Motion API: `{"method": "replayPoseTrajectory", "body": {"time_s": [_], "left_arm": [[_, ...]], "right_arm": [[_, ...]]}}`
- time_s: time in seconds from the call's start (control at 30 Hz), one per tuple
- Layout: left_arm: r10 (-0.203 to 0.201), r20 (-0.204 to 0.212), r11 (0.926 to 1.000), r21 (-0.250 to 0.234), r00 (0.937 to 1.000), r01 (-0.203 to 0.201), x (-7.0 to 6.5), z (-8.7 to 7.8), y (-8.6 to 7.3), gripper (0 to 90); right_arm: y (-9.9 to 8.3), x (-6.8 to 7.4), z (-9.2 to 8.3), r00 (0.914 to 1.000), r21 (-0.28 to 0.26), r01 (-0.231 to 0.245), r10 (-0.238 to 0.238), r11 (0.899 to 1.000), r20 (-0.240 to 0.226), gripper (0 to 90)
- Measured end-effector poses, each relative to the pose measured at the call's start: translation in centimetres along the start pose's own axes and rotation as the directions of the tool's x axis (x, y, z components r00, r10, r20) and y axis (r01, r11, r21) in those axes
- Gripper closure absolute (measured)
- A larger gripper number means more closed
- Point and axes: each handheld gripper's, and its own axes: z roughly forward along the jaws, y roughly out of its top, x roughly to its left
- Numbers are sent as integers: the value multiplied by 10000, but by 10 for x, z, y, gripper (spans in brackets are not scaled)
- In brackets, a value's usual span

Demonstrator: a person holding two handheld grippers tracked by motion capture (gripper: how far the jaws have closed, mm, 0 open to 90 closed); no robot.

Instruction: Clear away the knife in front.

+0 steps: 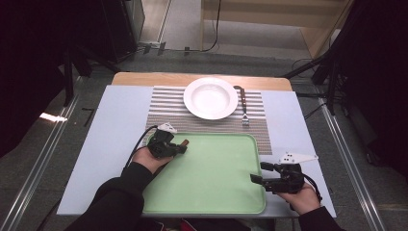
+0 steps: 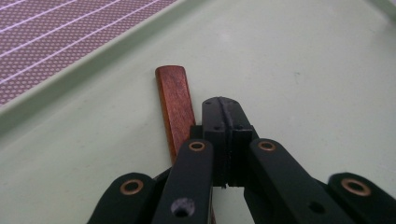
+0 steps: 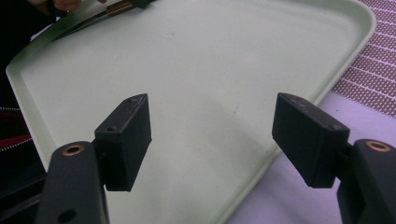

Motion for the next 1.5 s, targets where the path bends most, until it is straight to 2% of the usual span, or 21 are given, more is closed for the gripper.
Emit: {"method": "replayPoseTrajectory", "body": {"time_s": [0.43,0.7,1.03,1.2,1.5], "left_arm": [[-548,-249,9982,-260,9982,541,17,-10,-4,894],[-718,-366,9968,-371,9967,705,24,-14,-7,893],[-1154,-636,9925,-486,9913,1124,39,-27,-15,893],[-1418,-806,9887,-599,9866,1372,46,-36,-22,893],[-1502,-829,9875,-603,9852,1455,48,-41,-29,892]], "right_arm": [[0,0,0,10000,-51,-16,16,10000,3,272],[1,-1,0,10000,-45,-22,22,10000,11,272],[1,-1,0,10000,-48,-9,9,10000,22,272],[2,-1,1,10000,-37,23,-23,10000,-16,272],[6,-1,4,9999,-38,109,-110,9999,-74,271]]}}
